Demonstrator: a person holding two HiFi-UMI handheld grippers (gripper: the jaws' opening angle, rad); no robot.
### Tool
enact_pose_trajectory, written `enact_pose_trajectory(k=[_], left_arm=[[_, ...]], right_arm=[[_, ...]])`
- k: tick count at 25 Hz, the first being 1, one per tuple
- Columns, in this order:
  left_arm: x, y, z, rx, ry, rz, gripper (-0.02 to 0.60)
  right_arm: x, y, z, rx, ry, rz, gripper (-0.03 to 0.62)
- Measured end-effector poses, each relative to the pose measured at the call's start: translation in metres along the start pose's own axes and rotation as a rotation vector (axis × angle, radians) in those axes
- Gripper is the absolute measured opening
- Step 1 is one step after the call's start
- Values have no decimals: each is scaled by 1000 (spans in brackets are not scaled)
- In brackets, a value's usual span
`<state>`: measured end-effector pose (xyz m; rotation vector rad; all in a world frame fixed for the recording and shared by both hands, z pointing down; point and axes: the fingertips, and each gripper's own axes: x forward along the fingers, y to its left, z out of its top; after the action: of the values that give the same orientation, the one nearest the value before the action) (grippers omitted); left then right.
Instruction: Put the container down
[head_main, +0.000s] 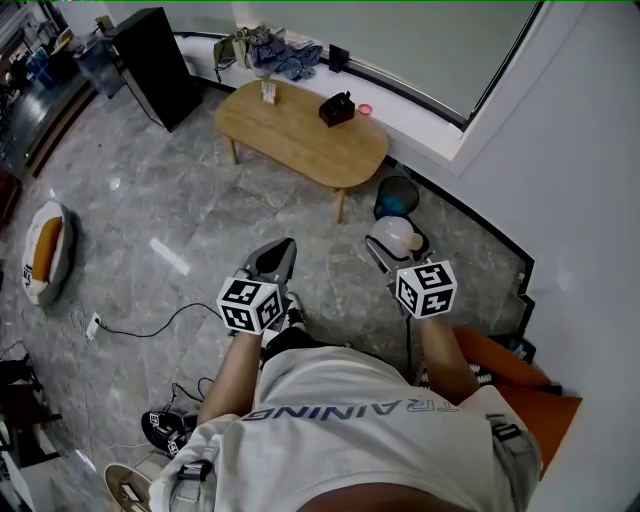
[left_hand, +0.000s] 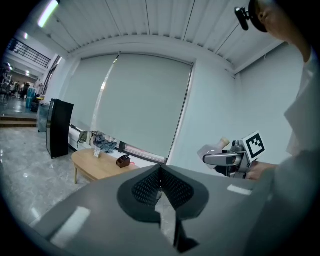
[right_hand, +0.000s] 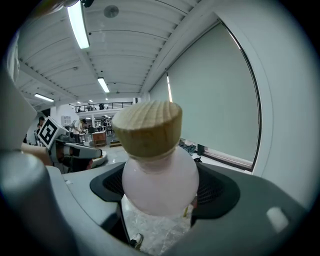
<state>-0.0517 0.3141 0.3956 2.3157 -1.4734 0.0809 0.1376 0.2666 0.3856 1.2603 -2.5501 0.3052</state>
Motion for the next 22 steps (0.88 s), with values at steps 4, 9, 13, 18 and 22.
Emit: enact_pose_trajectory(k=[4, 9, 13, 18, 22], left_arm=[[5, 11, 0, -11, 5, -2, 0], [17, 35, 8, -19, 0, -10, 0], [31, 64, 25, -25, -9, -25, 0], [51, 102, 54, -7, -20, -48, 0], [54, 138, 71, -4, -17, -62, 0]], right_arm=[[12, 2, 3, -3, 3, 0, 413], [39, 3, 15, -1, -4, 1, 413], [70, 6, 33, -8, -12, -5, 413], [108, 7, 58, -10, -23, -29, 413], [138, 17, 76, -9, -35, -54, 413]])
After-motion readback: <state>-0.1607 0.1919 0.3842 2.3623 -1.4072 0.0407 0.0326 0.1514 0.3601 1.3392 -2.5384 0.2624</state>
